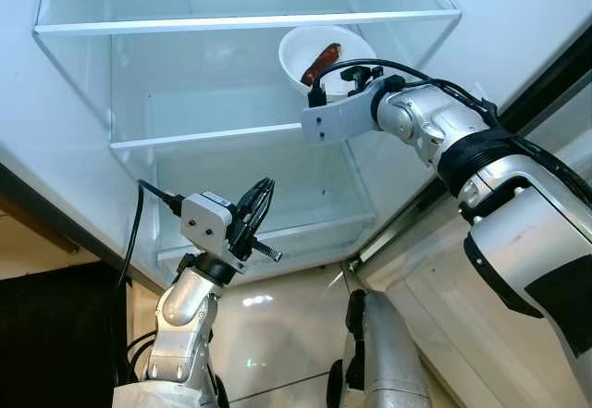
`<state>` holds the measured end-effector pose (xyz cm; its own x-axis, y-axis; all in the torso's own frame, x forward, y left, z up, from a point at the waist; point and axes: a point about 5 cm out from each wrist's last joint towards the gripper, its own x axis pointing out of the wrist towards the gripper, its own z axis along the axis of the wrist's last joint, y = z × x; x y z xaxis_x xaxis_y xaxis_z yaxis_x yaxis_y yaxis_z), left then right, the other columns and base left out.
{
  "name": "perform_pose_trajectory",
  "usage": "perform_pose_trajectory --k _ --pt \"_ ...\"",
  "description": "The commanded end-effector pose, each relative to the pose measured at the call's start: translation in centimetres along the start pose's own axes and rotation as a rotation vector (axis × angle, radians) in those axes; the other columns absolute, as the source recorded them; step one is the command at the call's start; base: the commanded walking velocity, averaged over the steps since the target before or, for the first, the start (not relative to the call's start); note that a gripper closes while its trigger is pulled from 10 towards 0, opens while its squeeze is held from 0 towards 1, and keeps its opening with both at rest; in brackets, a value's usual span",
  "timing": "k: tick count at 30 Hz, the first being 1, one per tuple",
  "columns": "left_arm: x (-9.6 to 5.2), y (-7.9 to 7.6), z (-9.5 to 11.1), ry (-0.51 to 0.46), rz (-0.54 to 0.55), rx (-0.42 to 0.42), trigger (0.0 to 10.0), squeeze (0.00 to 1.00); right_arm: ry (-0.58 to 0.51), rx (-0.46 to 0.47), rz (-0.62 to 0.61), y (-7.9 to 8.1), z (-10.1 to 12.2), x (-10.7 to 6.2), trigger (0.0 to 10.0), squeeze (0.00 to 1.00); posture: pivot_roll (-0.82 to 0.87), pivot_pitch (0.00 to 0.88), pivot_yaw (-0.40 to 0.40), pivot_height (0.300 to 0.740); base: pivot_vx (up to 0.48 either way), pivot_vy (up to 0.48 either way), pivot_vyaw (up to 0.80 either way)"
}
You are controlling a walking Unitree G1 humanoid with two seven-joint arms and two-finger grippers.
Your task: Restocking fridge
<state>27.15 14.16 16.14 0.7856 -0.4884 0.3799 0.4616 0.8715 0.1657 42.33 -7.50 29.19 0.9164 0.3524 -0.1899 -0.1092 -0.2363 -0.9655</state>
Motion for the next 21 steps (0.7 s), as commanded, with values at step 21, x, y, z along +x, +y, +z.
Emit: perform_pose_trajectory --k 21 --pt "0.9 -0.6 -0.8 0.017 -0.054 -0.018 10.0 0.0 -0.043 0.146 0.071 -0.6 -1.7 -0.9 10.0 0.0 0.06 0.304 -0.148 0.475 0.0 0.0 0.0"
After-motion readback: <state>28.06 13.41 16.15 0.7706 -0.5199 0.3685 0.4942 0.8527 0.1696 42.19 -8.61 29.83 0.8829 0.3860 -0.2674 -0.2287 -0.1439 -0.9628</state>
